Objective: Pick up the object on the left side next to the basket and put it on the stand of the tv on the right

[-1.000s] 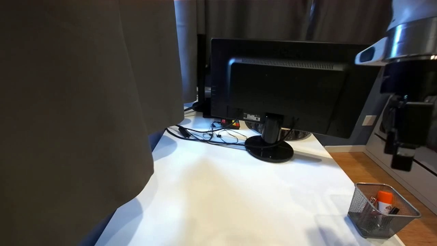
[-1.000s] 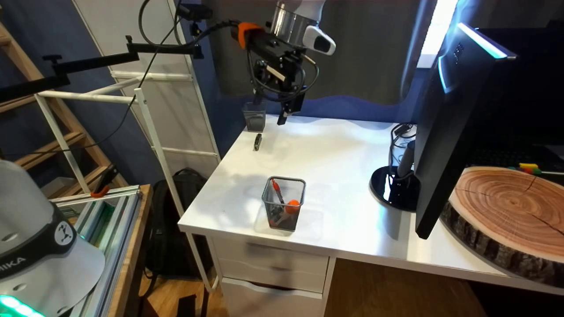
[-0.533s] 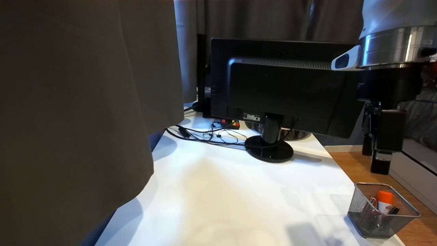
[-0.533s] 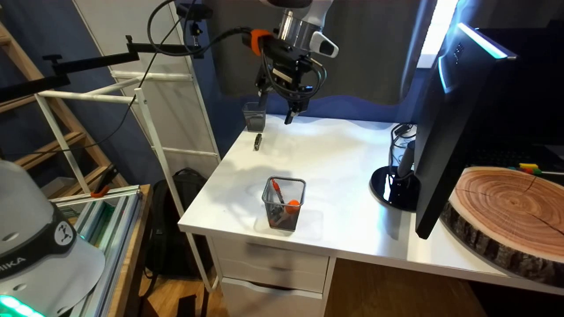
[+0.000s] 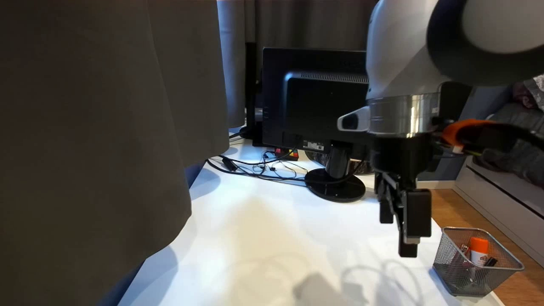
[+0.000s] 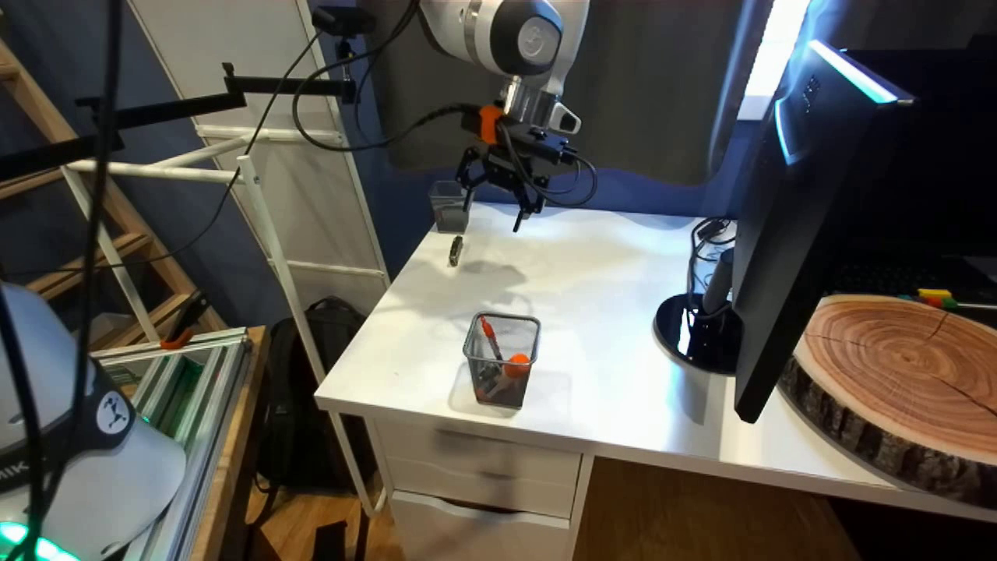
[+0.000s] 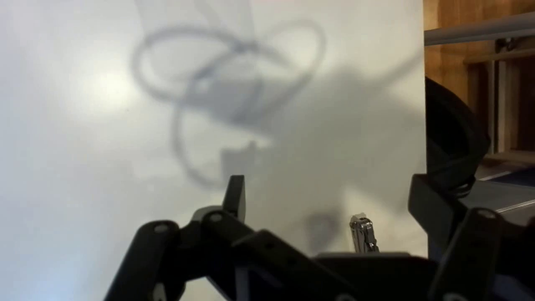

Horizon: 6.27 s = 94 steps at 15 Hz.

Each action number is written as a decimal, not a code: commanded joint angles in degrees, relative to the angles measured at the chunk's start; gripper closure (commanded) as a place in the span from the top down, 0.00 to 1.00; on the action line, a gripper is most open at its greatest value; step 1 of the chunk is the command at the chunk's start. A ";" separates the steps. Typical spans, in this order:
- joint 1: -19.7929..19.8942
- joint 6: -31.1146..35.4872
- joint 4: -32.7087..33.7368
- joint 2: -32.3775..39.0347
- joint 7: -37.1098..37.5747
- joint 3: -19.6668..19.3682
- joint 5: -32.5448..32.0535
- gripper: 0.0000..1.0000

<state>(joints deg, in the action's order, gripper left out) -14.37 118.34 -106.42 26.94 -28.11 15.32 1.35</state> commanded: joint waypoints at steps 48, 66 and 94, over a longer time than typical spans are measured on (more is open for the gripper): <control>-23.55 -3.49 33.94 33.81 2.85 -2.58 -24.04 0.25; -21.08 8.61 18.58 22.03 28.83 -11.88 -26.12 0.05; -2.17 26.67 19.02 22.56 19.01 -17.21 -44.27 0.05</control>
<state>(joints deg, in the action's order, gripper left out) -20.32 142.24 -89.67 47.72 -2.72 -5.37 -42.44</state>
